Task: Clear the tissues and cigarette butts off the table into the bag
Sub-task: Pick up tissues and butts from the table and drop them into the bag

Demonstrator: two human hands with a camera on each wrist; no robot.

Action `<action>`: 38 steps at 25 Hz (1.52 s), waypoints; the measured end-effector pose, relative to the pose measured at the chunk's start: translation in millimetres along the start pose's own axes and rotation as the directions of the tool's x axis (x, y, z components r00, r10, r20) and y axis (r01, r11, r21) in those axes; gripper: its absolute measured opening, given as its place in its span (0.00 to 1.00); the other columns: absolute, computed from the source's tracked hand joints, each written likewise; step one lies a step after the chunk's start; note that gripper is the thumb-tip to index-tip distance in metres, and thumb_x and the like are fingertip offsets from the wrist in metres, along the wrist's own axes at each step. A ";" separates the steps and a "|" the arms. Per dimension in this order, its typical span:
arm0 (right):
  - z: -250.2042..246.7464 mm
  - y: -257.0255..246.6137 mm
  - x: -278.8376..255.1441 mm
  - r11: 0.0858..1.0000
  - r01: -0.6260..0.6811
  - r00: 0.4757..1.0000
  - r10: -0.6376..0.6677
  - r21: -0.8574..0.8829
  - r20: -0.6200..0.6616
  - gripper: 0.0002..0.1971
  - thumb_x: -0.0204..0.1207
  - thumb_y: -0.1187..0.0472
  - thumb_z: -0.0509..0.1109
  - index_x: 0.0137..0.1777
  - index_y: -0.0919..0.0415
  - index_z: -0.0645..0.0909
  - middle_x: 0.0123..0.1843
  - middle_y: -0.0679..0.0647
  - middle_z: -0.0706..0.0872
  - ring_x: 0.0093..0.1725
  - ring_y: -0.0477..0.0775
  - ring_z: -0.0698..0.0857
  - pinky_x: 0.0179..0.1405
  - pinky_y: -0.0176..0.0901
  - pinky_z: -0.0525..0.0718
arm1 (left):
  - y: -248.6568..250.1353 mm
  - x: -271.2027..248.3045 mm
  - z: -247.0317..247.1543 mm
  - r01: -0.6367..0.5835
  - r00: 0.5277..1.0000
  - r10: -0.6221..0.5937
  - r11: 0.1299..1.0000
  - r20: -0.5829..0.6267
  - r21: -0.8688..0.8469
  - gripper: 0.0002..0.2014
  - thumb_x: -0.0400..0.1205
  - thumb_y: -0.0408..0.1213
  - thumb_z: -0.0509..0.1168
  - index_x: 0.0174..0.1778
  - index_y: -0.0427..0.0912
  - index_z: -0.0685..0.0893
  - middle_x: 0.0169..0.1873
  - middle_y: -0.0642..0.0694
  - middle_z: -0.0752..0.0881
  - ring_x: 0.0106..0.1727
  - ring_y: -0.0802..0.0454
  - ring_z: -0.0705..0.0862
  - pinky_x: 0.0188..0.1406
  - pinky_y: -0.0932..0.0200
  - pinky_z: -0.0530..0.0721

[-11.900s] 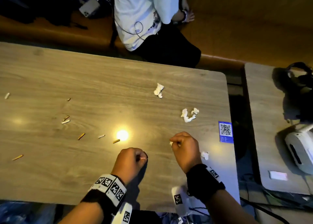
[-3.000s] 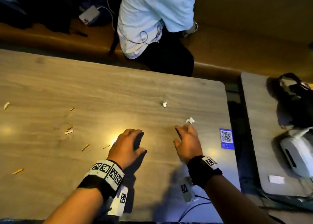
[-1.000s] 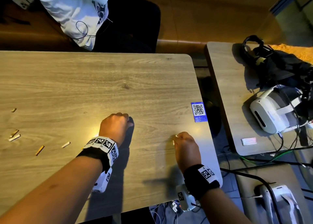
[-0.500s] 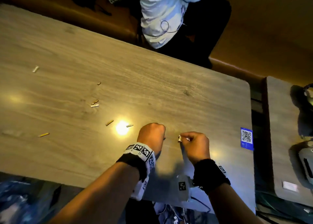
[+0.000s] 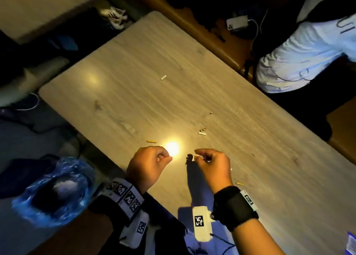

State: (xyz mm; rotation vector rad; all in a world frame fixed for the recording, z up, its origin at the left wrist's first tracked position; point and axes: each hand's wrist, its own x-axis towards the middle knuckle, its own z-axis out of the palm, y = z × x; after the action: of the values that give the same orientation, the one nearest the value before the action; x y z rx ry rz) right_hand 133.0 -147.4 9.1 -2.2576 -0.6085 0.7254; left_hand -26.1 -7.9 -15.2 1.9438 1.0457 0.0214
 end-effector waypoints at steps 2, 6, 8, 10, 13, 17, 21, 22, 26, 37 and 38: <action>44.3 -34.8 2.6 0.998 0.055 0.995 -0.055 0.000 0.081 0.08 0.73 0.66 0.75 0.47 0.54 0.92 0.42 0.41 0.89 0.41 0.28 0.84 0.42 0.25 0.77 | -41.3 -13.2 -32.0 0.102 0.991 -0.108 0.992 -0.080 -0.071 0.05 0.74 0.49 0.76 0.37 0.53 0.90 0.29 0.58 0.89 0.33 0.61 0.87 0.37 0.57 0.88; 139.6 -100.5 -13.4 0.982 0.190 0.932 -0.186 0.020 0.312 0.11 0.73 0.68 0.75 0.43 0.49 0.92 0.41 0.37 0.89 0.44 0.34 0.87 0.45 0.26 0.82 | -143.3 -44.3 -83.2 0.256 0.913 -0.311 0.941 -0.263 -0.223 0.07 0.73 0.41 0.77 0.30 0.54 0.89 0.26 0.57 0.88 0.31 0.62 0.87 0.33 0.60 0.86; 185.2 -120.7 -23.0 0.954 0.300 0.878 -0.276 -0.002 0.390 0.10 0.72 0.69 0.76 0.45 0.51 0.91 0.41 0.41 0.89 0.42 0.38 0.88 0.46 0.29 0.84 | -195.0 -60.2 -100.3 0.318 0.871 -0.382 0.918 -0.308 -0.239 0.14 0.73 0.42 0.75 0.24 0.61 0.82 0.22 0.63 0.84 0.29 0.68 0.84 0.30 0.67 0.77; 241.5 -132.9 -31.4 0.917 0.395 0.814 -0.325 -0.050 0.481 0.09 0.71 0.68 0.76 0.44 0.52 0.91 0.40 0.45 0.89 0.40 0.41 0.88 0.47 0.33 0.85 | -249.1 -80.0 -116.3 0.445 0.790 -0.519 0.852 -0.328 -0.277 0.16 0.73 0.42 0.75 0.22 0.58 0.80 0.20 0.63 0.81 0.30 0.72 0.82 0.29 0.72 0.72; 321.9 -139.5 -38.3 0.873 0.472 0.700 -0.287 -0.122 0.653 0.08 0.71 0.65 0.74 0.43 0.51 0.89 0.41 0.46 0.87 0.41 0.44 0.87 0.46 0.42 0.87 | -324.3 -99.1 -122.1 0.544 0.672 -0.643 0.765 -0.366 -0.344 0.10 0.73 0.45 0.77 0.28 0.55 0.84 0.25 0.57 0.87 0.30 0.63 0.86 0.35 0.58 0.85; 410.9 -129.3 -43.6 0.828 0.527 0.621 -0.220 -0.192 0.753 0.07 0.76 0.60 0.71 0.49 0.52 0.90 0.49 0.48 0.88 0.47 0.48 0.88 0.51 0.41 0.86 | -397.6 -100.2 -117.7 0.647 0.610 -0.732 0.681 -0.302 -0.344 0.09 0.74 0.44 0.76 0.32 0.58 0.82 0.32 0.52 0.89 0.39 0.47 0.89 0.36 0.59 0.77; 487.9 -104.3 -50.4 0.805 0.525 0.599 -0.118 -0.277 0.792 0.07 0.79 0.57 0.69 0.52 0.50 0.88 0.54 0.45 0.87 0.49 0.46 0.88 0.46 0.31 0.79 | -467.3 -100.3 -86.1 0.703 0.581 -0.787 0.615 -0.210 -0.357 0.09 0.72 0.51 0.75 0.39 0.51 0.85 0.36 0.49 0.90 0.42 0.44 0.89 0.39 0.57 0.81; 504.3 -96.9 -52.1 0.806 0.517 0.604 -0.104 -0.289 0.790 0.07 0.79 0.56 0.69 0.52 0.50 0.88 0.54 0.45 0.87 0.48 0.46 0.87 0.44 0.31 0.77 | -477.6 -101.6 -80.6 0.713 0.576 -0.795 0.602 -0.190 -0.359 0.11 0.72 0.52 0.75 0.42 0.50 0.86 0.38 0.47 0.90 0.44 0.43 0.89 0.39 0.58 0.80; 555.9 -71.4 -58.2 0.811 0.506 0.628 -0.115 -0.292 0.770 0.05 0.76 0.59 0.72 0.48 0.52 0.89 0.50 0.49 0.90 0.48 0.50 0.87 0.46 0.33 0.78 | -496.3 -117.2 -65.3 0.734 0.491 -0.856 0.506 -0.162 -0.453 0.15 0.76 0.48 0.75 0.56 0.47 0.89 0.51 0.44 0.92 0.54 0.42 0.89 0.50 0.55 0.82; 534.9 -75.7 -49.3 0.881 0.382 0.493 0.060 -0.278 0.868 0.12 0.80 0.58 0.66 0.60 0.51 0.87 0.62 0.50 0.89 0.59 0.47 0.87 0.63 0.41 0.84 | -468.8 -132.5 -81.8 0.647 0.544 -0.816 0.555 -0.195 -0.523 0.13 0.77 0.41 0.75 0.56 0.47 0.89 0.46 0.53 0.90 0.46 0.53 0.89 0.53 0.58 0.83; 523.8 -84.1 -48.1 0.889 0.376 0.483 0.053 -0.262 0.874 0.11 0.80 0.58 0.67 0.58 0.51 0.88 0.61 0.50 0.90 0.58 0.46 0.87 0.62 0.42 0.84 | -457.8 -127.0 -89.2 0.619 0.575 -0.788 0.596 -0.222 -0.511 0.12 0.77 0.39 0.75 0.56 0.45 0.89 0.44 0.52 0.90 0.45 0.53 0.88 0.53 0.57 0.84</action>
State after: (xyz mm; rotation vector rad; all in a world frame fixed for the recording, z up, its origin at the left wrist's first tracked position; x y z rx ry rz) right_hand -256.9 120.0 -236.2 -1.9848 -1.5899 1.8200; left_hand -443.8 77.4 -243.0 1.0386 1.9321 0.1923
